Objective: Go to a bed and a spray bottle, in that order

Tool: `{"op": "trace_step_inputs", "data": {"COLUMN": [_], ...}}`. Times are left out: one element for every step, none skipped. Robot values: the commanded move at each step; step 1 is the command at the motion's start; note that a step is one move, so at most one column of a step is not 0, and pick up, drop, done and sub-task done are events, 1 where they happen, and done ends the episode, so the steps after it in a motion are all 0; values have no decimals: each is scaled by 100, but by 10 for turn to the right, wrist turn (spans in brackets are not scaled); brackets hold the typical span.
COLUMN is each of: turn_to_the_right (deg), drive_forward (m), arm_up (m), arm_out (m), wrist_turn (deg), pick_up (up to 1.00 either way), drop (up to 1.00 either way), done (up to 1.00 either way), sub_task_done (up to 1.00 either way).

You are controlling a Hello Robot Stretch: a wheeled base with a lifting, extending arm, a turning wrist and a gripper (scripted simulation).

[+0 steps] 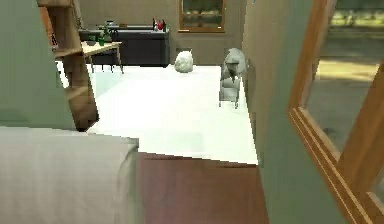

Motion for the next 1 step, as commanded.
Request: {"op": "trace_step_inputs", "data": {"turn_to_the_right": [0], "drive_forward": [100], "arm_up": [0], "arm_out": [0], "wrist_turn": [0], "pick_up": [0], "drop": [0], "done": [0], "sub_task_done": [0]}}
